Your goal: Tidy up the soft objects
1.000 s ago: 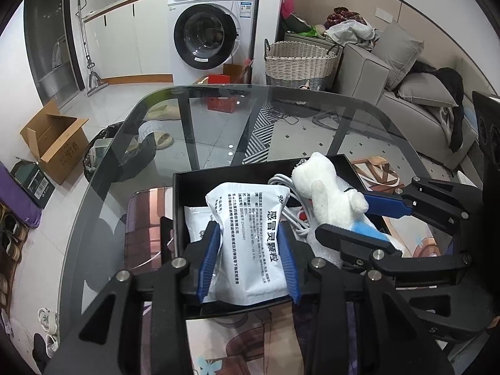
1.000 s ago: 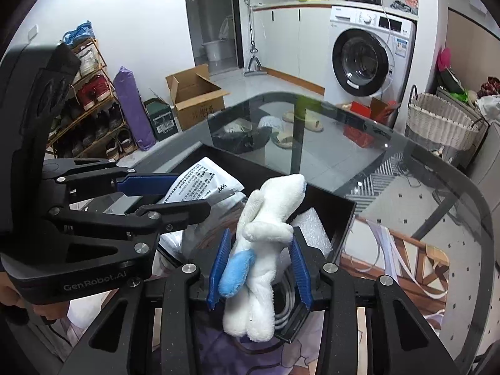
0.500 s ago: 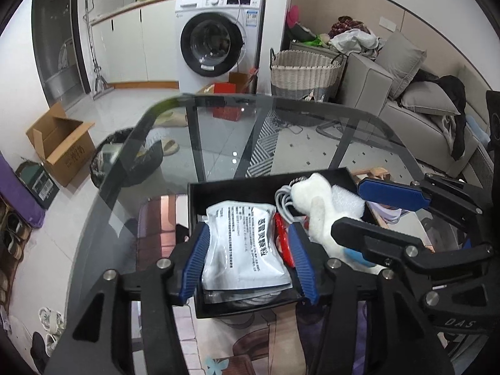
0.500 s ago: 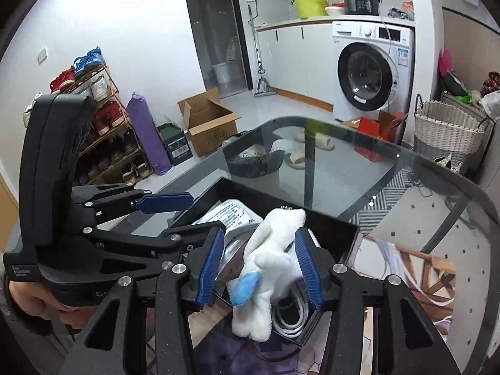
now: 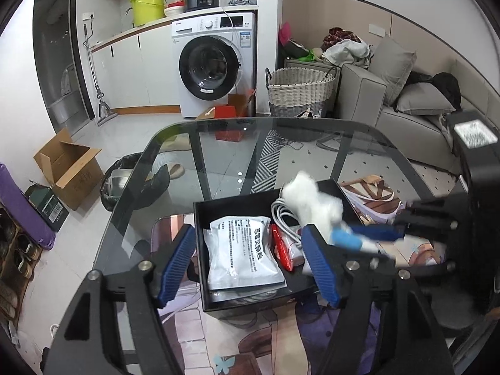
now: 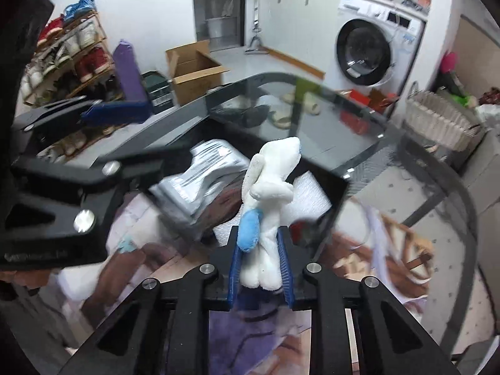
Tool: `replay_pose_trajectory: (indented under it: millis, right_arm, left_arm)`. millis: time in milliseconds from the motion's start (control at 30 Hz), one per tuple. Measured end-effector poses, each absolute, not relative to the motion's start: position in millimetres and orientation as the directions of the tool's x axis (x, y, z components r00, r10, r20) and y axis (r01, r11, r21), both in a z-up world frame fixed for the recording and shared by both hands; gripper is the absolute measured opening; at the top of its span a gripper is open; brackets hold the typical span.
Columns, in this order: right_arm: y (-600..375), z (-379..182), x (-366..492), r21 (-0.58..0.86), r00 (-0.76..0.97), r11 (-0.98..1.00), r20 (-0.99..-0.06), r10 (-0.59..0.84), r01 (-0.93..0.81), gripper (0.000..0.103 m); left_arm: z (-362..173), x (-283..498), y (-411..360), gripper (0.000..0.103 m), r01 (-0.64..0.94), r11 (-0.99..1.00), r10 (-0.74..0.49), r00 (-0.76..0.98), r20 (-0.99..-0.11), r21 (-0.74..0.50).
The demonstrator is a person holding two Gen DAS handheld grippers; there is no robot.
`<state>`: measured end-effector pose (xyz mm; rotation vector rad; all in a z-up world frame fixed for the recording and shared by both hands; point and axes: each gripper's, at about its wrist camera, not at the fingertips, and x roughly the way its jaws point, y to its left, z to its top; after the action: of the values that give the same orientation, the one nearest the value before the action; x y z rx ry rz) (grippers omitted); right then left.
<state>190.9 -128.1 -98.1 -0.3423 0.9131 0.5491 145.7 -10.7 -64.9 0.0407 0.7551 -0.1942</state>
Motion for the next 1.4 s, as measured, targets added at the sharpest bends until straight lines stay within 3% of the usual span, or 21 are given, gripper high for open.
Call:
replay_pose_trajectory:
  millis: [100, 300, 467, 733, 833, 900, 1000, 1067, 1133, 1267, 1400]
  right_arm:
    - [-129, -94, 195, -0.105, 0.543, 0.819, -0.795, 0.272, -0.564, 0.022]
    - [-116, -98, 191, 0.035, 0.424, 0.743, -0.802, 0.420, -0.668, 0.022]
    - [-108, -90, 195, 0.071, 0.443, 0.747, -0.767, 0.464, -0.661, 0.023]
    - [-113, -86, 193, 0.090, 0.451, 0.773, -0.767, 0.456, -0.628, 0.040]
    - [-123, -82, 186, 0.109, 0.454, 0.791, -0.768, 0.451, -0.602, 0.041]
    - [-132, -72, 177, 0.108, 0.486, 0.814, -0.755, 0.440, -0.571, 0.047]
    - [-150, -45, 150, 0.087, 0.586, 0.849, -0.686, 0.430, -0.521, 0.071]
    - [-159, -27, 130, 0.072, 0.649, 0.858, -0.623, 0.437, -0.509, 0.093]
    - [-172, -9, 104, 0.050, 0.728, 0.874, -0.532, 0.433, -0.483, 0.101]
    - [-195, 9, 60, 0.026, 0.816, 0.894, -0.398, 0.419, -0.447, 0.102]
    - [-205, 7, 44, 0.020, 0.827, 0.900, -0.386, 0.408, -0.435, 0.102]
  left_arm:
    - [-67, 146, -12, 0.071, 0.189, 0.981, -0.160, 0.705, -0.691, -0.035]
    - [-59, 146, -6, 0.071, 0.161, 0.986, -0.153, 0.727, -0.669, -0.051]
    - [-58, 146, 1, 0.074, 0.136, 0.989, -0.141, 0.735, -0.663, -0.060]
    - [-62, 143, 3, 0.074, 0.127, 0.990, -0.134, 0.722, -0.679, -0.061]
    - [-52, 132, 5, 0.075, 0.109, 0.993, -0.118, 0.751, -0.650, -0.054]
    - [-44, 121, 4, 0.080, 0.096, 0.995, -0.098, 0.783, -0.615, -0.036]
    - [-28, 101, 5, 0.093, 0.056, 0.998, -0.051, 0.844, -0.535, -0.008]
    - [-13, 80, 5, 0.095, 0.030, 0.999, -0.032, 0.888, -0.459, -0.011]
    - [-5, 67, 4, 0.103, 0.041, 0.999, -0.049, 0.904, -0.425, -0.028]
    - [2, 37, -6, 0.103, 0.033, 0.999, -0.027, 0.935, -0.352, 0.011]
    - [4, 14, -13, 0.103, 0.028, 0.999, -0.015, 0.952, -0.304, 0.038]
